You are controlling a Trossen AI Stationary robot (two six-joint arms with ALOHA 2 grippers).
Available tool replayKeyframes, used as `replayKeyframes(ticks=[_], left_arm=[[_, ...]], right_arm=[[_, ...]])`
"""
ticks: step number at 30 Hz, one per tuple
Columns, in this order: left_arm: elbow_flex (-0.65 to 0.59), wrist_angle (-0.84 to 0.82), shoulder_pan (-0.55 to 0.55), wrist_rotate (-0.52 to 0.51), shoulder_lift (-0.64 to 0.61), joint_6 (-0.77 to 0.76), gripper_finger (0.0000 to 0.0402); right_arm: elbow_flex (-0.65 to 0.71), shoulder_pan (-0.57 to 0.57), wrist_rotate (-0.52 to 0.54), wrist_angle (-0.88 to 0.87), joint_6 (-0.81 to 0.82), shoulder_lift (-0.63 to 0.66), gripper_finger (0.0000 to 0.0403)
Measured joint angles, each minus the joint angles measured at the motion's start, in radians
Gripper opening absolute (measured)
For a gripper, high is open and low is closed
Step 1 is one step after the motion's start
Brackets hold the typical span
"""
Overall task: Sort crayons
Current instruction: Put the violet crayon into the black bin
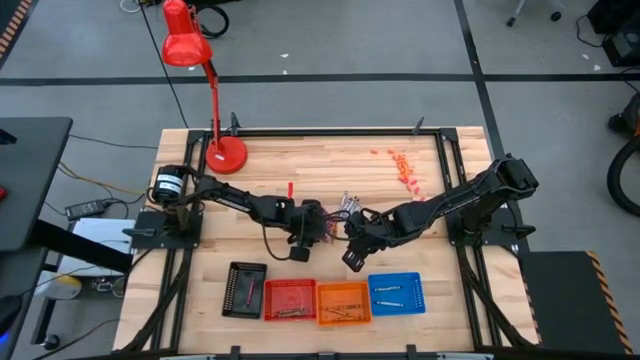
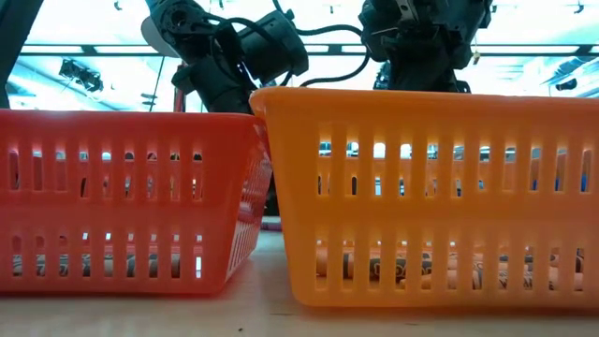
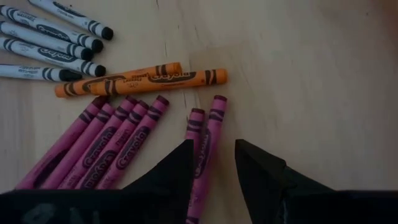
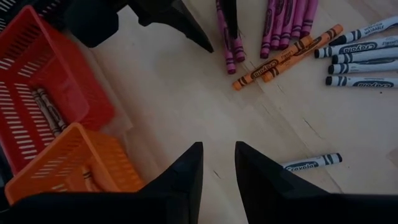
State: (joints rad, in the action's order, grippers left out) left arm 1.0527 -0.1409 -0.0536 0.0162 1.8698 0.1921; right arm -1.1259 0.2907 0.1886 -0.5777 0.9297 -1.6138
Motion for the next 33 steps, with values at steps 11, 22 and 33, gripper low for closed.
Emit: replayKeyframes(ticks=[11, 22, 33], left_arm=[[0.001, -0.015, 0.000, -0.001, -0.024, 0.002, 0.0130], [0.001, -0.012, 0.027, -0.003, -0.024, 0.039, 0.0130], [0.001, -0.013, 0.033, 0.023, -0.024, 0.063, 0.0130]], right_arm=[[0.000, 0.000, 0.000, 0.008, -0.008, 0.000, 0.0097], [0.000, -0.005, 0.002, 0.022, -0.014, 0.000, 0.0097], [0.000, -0.005, 0.002, 0.027, -0.014, 0.000, 0.0097]])
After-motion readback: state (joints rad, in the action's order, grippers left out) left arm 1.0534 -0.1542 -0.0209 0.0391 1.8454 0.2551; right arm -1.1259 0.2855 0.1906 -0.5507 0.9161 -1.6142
